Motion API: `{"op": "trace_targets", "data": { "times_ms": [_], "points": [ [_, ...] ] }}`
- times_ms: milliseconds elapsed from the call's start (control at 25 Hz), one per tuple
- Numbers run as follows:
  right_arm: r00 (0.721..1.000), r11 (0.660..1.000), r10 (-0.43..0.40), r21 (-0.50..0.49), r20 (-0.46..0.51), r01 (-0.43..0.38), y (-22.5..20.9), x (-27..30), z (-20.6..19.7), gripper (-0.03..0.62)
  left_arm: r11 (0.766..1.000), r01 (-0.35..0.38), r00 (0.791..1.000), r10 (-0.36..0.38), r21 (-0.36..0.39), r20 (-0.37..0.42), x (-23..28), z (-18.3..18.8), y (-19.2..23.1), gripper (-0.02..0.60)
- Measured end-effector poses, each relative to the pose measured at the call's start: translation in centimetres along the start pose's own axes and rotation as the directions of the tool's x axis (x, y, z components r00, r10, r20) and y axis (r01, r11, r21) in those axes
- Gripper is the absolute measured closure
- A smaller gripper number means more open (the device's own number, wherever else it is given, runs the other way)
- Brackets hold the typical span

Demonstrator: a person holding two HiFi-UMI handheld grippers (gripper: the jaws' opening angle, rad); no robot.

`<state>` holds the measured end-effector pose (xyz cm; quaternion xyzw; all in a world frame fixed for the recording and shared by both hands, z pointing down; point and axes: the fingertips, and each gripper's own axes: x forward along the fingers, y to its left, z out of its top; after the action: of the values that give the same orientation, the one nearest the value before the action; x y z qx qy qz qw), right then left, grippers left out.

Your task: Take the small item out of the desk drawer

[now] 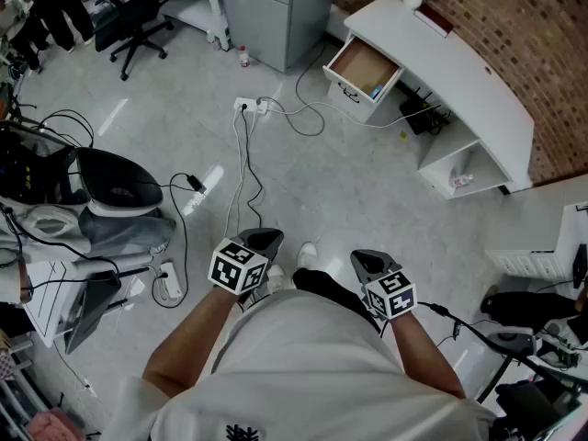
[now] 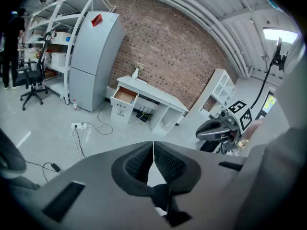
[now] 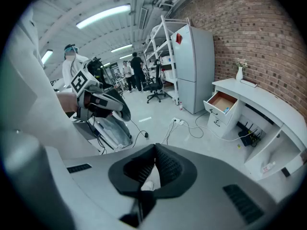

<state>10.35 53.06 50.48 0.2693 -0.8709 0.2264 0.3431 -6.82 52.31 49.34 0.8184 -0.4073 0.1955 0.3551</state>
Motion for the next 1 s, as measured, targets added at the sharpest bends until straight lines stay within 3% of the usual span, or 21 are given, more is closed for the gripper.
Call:
{"op": "trace_targets", "data": {
  "times_ms": [200,440,680,1000],
  "points": [
    [1.000,1.000,0.011,-0.010,0.028,-0.011,-4.8,-0.2,2.0,0.564,0.999,-0.025,1.000,0.026,0.031,-0.012,2.9,3.4,-0.8,0.554],
    [0.999,1.000,0.019,0.013,0.045,-0.019,-11.3,0.7,3.7,0.565,0.997,-0.054,0.998,0.054,0.048,0.012,7.2,10.1,-0.3,0.554],
    [0.998,0.995,0.027,0.089,0.060,-0.032,-17.0,1.5,4.9,0.562,0.996,-0.019,0.999,0.023,0.089,-0.045,12.7,14.6,-0.9,0.554],
    [0.998,0.982,-0.041,0.185,0.045,0.032,-23.2,7.0,8.0,0.549,0.986,0.077,0.994,-0.066,0.149,-0.082,19.8,20.2,4.4,0.554]
  ]
}}
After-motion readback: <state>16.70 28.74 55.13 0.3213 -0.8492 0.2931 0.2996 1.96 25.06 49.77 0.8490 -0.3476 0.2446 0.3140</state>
